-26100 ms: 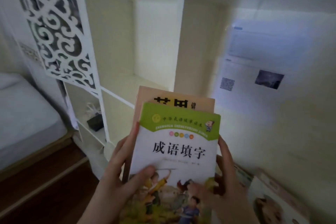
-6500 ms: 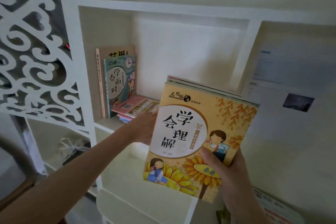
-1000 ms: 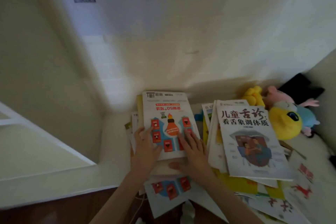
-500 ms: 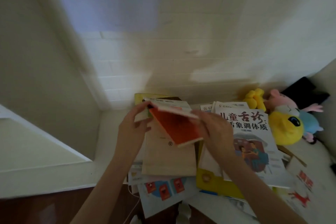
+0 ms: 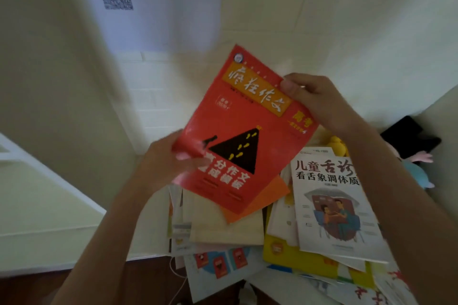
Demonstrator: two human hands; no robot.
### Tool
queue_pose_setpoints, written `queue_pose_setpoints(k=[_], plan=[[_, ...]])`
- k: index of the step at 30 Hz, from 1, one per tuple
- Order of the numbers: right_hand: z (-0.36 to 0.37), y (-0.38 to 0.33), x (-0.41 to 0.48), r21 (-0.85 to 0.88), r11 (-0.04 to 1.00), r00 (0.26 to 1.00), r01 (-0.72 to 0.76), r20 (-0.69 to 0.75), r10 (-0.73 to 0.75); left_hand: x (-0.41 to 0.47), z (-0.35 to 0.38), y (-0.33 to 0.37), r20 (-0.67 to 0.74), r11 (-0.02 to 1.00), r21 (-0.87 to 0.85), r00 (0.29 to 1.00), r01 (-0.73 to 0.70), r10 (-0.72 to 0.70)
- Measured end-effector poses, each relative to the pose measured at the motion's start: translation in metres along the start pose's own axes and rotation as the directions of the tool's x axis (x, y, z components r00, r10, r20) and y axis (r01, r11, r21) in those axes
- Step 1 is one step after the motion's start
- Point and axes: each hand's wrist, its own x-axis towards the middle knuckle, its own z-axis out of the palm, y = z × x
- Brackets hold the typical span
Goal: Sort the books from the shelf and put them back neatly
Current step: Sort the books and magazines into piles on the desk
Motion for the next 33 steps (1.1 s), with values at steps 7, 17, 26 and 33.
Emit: queue_pose_setpoints(k=[7, 17, 26, 33], plan=[[0.041, 0.141, 0.007, -0.266, 0.822, 0.862, -0.503, -0.233, 0.451, -0.038, 0.032, -0.070, 0.010, 0.921, -0.197, 0.940, 0.336, -0.340], [0.073, 0.182, -0.021, -0.440, 0.667, 0.754, -0.601, -0.036, 0.656, -0.058, 0.041, -0.110, -0.012, 0.833, -0.352, 0.888, 0.427, -0.460], [0.038, 0.069, -0.019, -0.629, 0.744, 0.972, -0.226, -0.195, 0.131, -0.068, 0.035, -0.119, 0.106, 0.737, -0.499, 0.877, 0.455, -0.470], [0.067, 0.087, -0.043, -0.372, 0.907, 0.970, 0.196, -0.062, -0.234, -0.066, 0.034, -0.118, 0.194, 0.625, -0.562, 0.821, 0.542, -0.537]])
